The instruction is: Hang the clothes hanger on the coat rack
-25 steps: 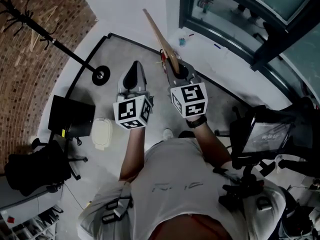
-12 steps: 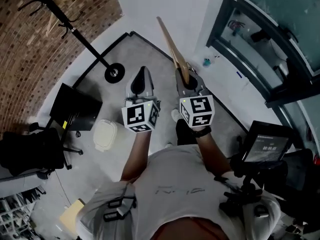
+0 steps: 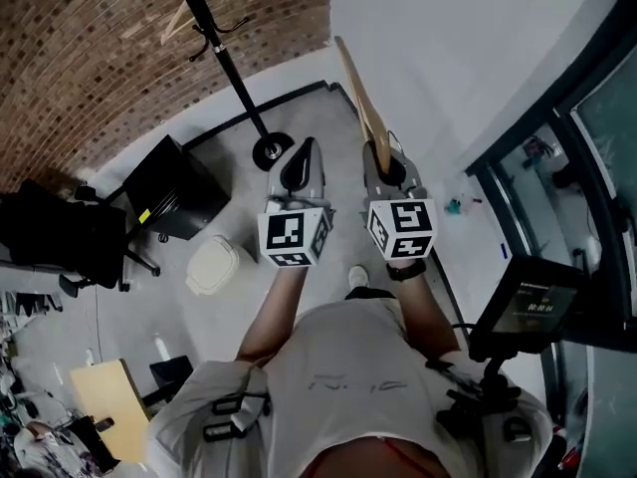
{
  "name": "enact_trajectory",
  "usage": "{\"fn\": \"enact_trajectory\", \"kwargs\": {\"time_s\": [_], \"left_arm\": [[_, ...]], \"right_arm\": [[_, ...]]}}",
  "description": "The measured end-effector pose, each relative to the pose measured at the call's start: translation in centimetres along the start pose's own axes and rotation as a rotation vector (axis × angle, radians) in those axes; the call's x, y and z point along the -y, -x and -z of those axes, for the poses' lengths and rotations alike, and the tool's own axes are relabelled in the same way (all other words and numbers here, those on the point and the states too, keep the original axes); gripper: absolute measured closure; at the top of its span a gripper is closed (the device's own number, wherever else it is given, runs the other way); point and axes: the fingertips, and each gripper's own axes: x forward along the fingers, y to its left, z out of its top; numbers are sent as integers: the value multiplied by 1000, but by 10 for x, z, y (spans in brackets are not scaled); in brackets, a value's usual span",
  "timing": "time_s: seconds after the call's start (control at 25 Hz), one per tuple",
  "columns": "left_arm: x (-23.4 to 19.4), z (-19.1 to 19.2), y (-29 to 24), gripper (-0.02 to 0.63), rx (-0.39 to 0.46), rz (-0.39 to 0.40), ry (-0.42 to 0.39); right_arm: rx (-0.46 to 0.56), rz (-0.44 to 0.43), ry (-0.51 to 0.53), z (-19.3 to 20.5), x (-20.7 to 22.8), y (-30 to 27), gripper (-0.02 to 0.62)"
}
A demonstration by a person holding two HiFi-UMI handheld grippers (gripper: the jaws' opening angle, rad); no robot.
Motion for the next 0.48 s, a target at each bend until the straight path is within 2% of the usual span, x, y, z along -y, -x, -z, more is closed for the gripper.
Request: {"fn": "enact_trajectory", "kwargs": {"time_s": [0.32,0.48], "left_arm": [[-73,-4,-30,607,-2,-227,-25],[-95,6,-33,607,-34,-292,-29]], "right_arm": [[-5,-278,74,-9,-31,-90,592],[-5,-278,235,-3,-42,-111,592]]}}
